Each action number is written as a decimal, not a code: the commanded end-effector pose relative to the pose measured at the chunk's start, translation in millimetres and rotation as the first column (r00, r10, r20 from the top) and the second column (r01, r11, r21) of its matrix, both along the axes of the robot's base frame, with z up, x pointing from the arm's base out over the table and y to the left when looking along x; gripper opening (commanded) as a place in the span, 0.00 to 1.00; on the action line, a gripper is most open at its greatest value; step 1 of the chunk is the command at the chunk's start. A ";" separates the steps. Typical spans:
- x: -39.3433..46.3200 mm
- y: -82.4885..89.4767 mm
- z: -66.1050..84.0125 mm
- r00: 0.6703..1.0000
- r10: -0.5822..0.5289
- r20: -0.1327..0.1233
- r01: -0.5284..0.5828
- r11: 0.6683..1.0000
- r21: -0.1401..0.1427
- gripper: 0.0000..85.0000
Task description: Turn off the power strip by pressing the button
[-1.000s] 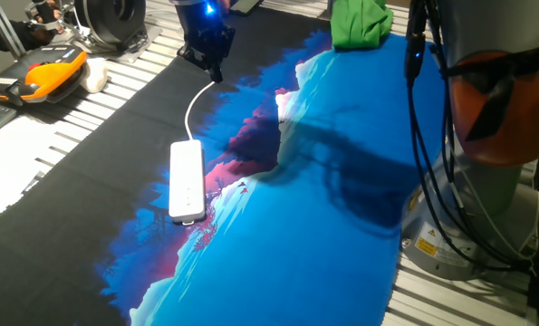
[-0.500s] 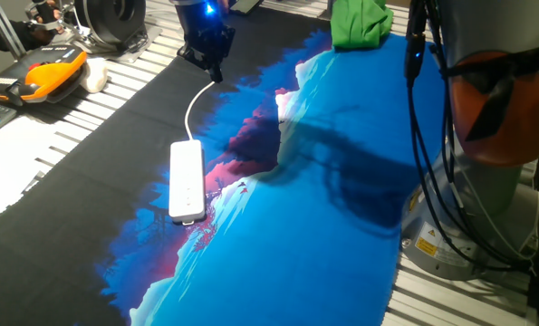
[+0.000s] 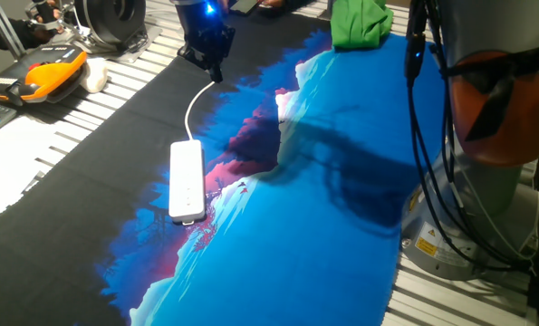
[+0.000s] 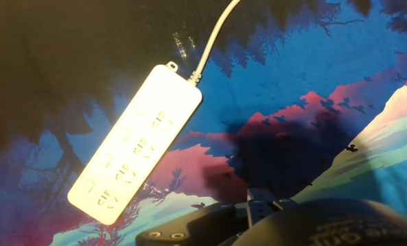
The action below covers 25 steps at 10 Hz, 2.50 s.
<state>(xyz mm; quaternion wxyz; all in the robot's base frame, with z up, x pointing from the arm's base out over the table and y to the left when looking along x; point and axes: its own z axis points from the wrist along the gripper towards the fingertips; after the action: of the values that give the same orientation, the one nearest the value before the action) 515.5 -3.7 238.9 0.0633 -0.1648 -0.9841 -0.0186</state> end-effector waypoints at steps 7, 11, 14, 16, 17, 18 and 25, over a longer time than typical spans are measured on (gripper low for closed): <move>4.4 2.1 20.1 1.000 -0.020 0.023 0.019 1.000 0.015 0.00; 4.4 2.1 20.1 0.999 -0.037 0.016 0.036 0.999 0.019 0.00; 4.4 2.1 20.1 0.995 -0.102 0.000 0.102 0.994 0.031 0.00; 4.4 2.1 20.1 0.991 -0.130 -0.017 0.130 0.991 -0.003 0.00; 4.4 2.1 20.1 0.989 -0.144 -0.034 0.144 0.990 -0.004 0.00; 4.4 2.1 20.1 0.985 -0.167 -0.047 0.168 0.986 0.023 0.00; 11.5 10.6 12.4 0.898 -0.439 -0.018 0.439 0.895 0.079 0.20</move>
<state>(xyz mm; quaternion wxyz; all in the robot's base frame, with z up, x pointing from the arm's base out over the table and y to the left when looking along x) 528.2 8.0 250.4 0.0658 -0.3613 -0.9274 -0.0717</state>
